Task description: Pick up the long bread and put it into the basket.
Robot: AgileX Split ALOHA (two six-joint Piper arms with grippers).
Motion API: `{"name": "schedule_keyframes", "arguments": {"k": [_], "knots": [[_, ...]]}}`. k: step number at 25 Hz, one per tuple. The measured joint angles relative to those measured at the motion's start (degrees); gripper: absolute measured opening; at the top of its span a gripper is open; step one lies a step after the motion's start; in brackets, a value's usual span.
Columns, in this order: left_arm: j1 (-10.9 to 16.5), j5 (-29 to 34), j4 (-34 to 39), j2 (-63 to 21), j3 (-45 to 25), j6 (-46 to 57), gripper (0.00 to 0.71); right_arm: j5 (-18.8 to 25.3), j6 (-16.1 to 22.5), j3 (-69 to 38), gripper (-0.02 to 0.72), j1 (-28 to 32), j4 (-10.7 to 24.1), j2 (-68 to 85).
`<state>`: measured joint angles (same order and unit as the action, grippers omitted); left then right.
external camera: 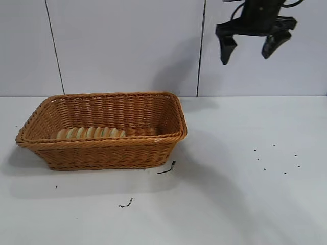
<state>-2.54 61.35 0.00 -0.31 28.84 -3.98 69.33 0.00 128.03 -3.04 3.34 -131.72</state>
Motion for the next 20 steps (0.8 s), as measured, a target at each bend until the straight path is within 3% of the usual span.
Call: {"name": "schedule_keyframes", "arguments": {"k": [10, 20], "knots": [[0.00, 0.00, 0.00, 0.00, 0.00, 0.00, 0.696, 0.12, 0.00, -2.81, 0.693, -0.07, -0.67, 8.08], [0.00, 0.00, 0.00, 0.00, 0.00, 0.00, 0.696, 0.11, 0.00, -30.90, 0.693, -0.07, -0.72, 38.39]]}}
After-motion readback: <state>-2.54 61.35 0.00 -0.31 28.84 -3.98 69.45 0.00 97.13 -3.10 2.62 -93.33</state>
